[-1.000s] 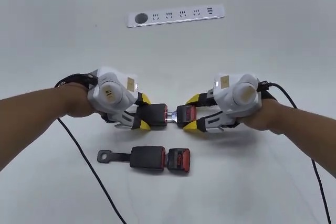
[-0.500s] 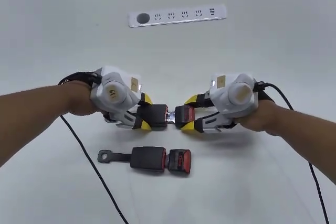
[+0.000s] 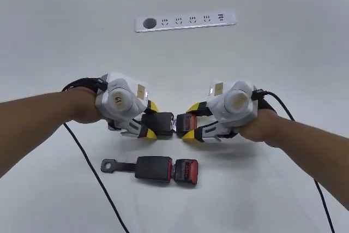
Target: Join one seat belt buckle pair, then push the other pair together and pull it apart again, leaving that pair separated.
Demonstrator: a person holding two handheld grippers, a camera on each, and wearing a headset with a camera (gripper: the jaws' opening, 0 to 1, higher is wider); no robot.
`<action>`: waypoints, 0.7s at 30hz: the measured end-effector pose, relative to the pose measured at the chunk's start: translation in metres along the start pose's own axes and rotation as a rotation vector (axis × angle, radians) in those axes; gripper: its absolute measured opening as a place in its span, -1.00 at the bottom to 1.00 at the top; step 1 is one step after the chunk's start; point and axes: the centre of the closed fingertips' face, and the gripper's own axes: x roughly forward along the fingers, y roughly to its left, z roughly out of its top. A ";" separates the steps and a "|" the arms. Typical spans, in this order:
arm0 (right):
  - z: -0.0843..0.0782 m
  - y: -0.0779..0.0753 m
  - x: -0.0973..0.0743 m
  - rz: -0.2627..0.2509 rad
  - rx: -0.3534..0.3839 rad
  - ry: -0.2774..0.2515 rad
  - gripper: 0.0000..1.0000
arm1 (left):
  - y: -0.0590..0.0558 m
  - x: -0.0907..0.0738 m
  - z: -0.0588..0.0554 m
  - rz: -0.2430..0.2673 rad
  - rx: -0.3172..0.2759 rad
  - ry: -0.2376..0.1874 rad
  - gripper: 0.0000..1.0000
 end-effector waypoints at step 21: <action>0.002 0.000 0.002 -0.002 -0.013 0.005 -0.29 | 0.000 0.000 0.000 -0.001 0.005 0.012 -0.31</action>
